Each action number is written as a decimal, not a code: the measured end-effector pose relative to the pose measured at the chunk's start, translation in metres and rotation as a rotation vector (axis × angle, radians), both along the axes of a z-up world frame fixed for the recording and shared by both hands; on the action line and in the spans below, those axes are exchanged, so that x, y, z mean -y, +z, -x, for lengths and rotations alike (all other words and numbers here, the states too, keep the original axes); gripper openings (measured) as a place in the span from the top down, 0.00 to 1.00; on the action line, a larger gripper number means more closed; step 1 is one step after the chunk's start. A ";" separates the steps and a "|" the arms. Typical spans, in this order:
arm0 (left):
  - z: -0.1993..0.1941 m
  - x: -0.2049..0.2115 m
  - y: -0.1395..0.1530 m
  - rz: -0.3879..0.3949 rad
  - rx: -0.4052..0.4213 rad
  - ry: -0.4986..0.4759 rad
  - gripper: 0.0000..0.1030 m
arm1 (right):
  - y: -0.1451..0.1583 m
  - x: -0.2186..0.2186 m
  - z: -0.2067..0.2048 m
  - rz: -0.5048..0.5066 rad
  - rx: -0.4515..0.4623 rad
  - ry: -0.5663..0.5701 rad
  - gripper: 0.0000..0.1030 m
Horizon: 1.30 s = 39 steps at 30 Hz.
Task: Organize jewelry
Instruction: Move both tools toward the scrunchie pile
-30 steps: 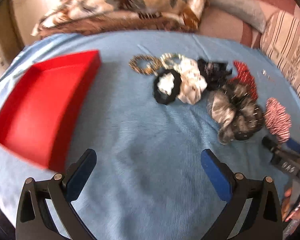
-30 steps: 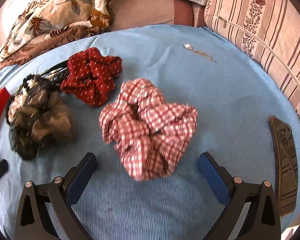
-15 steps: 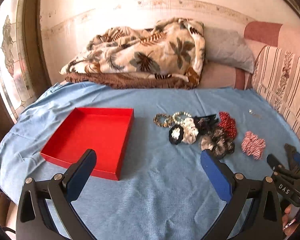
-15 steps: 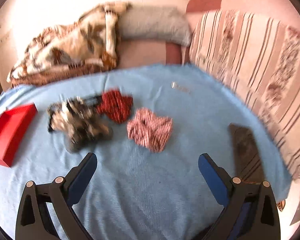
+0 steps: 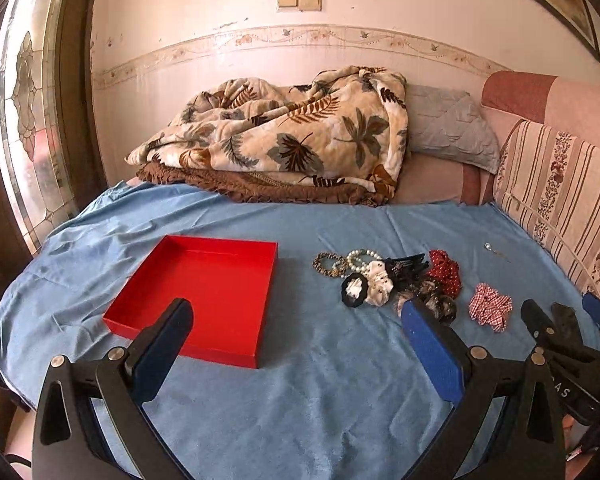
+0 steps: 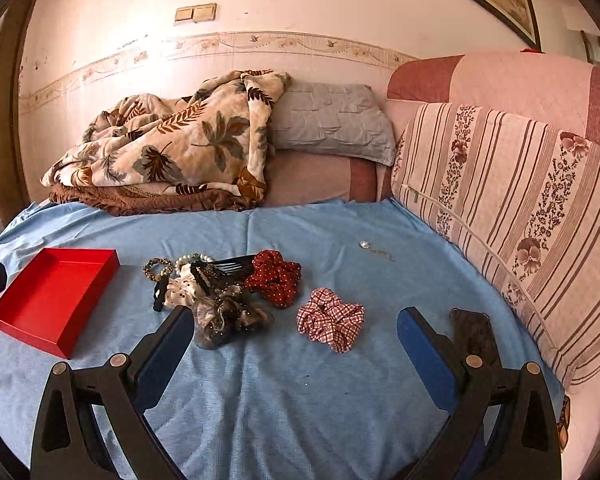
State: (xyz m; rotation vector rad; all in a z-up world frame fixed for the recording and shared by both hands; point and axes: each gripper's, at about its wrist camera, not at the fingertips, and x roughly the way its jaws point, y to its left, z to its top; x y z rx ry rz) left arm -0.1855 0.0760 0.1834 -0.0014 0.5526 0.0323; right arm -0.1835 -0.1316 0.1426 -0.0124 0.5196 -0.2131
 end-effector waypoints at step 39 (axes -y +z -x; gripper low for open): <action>-0.030 0.023 -0.046 -0.011 -0.218 -0.060 0.00 | -0.053 0.032 -0.025 -0.148 -0.169 -0.016 0.00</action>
